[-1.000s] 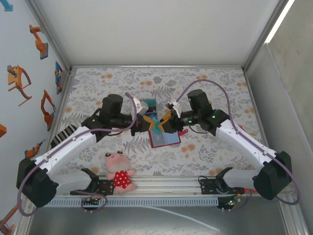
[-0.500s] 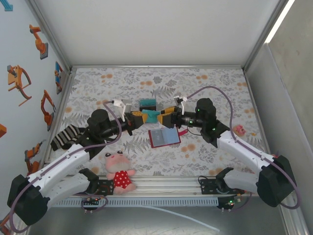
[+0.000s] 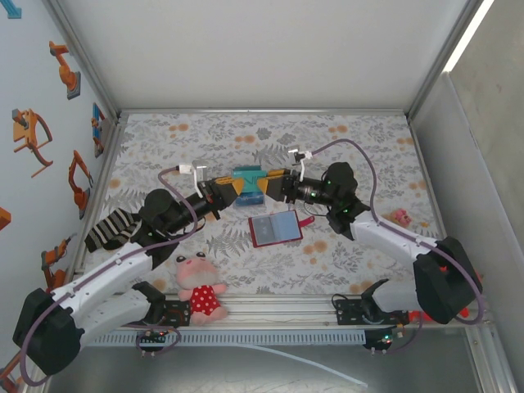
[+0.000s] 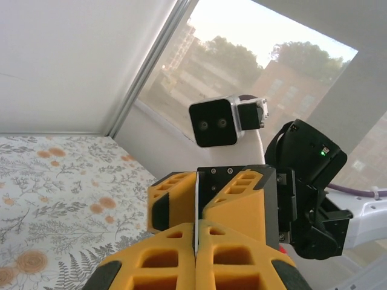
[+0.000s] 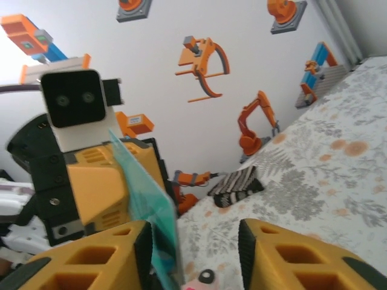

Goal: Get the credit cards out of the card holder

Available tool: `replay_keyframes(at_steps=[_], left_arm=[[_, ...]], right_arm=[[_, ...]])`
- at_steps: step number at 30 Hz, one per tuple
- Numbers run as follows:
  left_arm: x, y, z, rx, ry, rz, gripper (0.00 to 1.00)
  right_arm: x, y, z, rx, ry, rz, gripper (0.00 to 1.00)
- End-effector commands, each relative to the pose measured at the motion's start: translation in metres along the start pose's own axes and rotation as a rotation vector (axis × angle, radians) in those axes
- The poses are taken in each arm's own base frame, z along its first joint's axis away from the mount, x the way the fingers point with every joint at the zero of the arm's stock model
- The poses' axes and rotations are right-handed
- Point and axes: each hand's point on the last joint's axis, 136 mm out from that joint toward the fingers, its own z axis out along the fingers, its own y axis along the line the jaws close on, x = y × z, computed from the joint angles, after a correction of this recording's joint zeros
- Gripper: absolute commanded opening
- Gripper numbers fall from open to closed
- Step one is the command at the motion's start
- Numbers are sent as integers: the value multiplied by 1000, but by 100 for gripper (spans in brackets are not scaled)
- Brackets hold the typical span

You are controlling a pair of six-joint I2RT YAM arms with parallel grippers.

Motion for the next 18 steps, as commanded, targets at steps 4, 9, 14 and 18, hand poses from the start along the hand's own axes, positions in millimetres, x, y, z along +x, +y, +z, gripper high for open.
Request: replay_keyframes(at_steps=[4, 9, 14, 18], left_arm=[[-13, -1, 0, 11, -72, -1, 0], [-11, 4, 1, -3, -70, -5, 0], [-12, 8, -2, -51, -25, 33, 22], [-15, 5, -10, -115, 62, 143, 40]], right_arm=[[-15, 30, 2, -155, -20, -46, 23], [-14, 35, 4, -191, -4, -46, 12], [-13, 39, 1, -196, 5, -67, 0], [-6, 33, 2, -165, 42, -70, 0]])
